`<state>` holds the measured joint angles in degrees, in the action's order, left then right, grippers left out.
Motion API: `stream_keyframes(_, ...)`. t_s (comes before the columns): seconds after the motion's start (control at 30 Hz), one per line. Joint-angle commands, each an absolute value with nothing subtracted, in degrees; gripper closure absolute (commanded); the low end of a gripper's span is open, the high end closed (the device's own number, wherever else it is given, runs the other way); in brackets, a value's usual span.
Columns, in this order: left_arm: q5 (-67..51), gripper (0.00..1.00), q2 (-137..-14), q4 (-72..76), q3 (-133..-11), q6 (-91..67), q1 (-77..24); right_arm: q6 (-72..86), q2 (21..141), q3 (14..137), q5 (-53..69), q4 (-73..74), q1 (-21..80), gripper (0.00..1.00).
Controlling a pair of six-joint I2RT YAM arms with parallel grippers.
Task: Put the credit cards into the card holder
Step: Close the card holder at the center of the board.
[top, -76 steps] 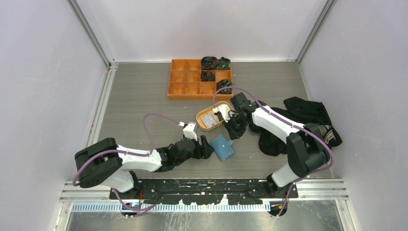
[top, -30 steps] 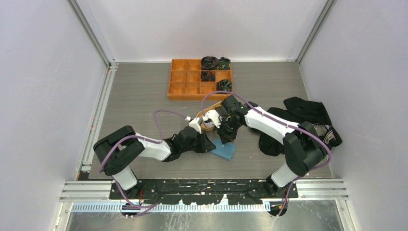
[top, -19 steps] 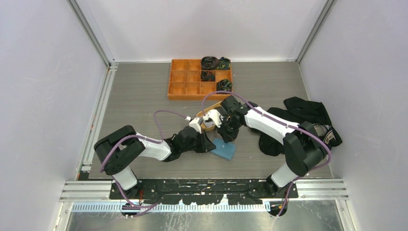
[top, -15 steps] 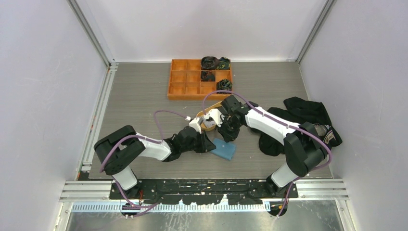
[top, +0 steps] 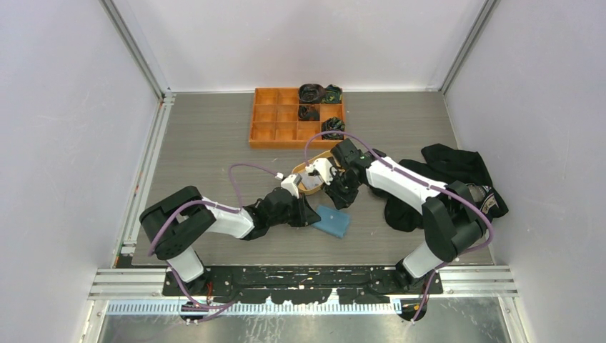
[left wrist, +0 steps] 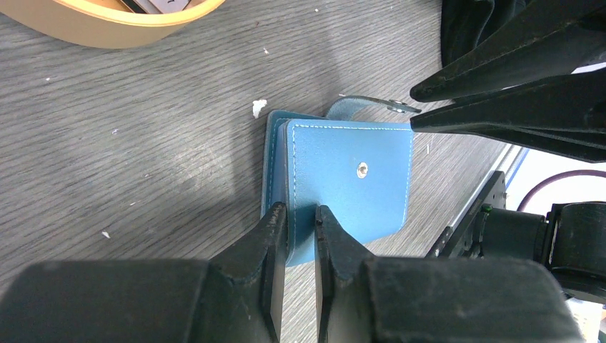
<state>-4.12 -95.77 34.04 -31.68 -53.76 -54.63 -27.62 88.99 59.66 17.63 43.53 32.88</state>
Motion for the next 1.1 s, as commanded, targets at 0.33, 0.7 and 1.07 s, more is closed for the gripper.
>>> stream_keyframes(0.33,-5.69,0.87,-97.77,31.73,-31.40,-53.00,-54.84,-25.76,90.13,62.39,17.54,41.84,32.70,0.79)
stream_keyframes(0.7,-5.80,0.87,-98.02,31.64,-31.65,-53.09,-54.86,-25.19,89.32,62.45,17.36,41.18,32.74,0.90)
stream_keyframes(1.07,-5.34,0.87,-97.77,30.33,-31.78,-54.40,-54.84,-26.62,88.01,62.22,18.97,42.27,32.66,0.99)
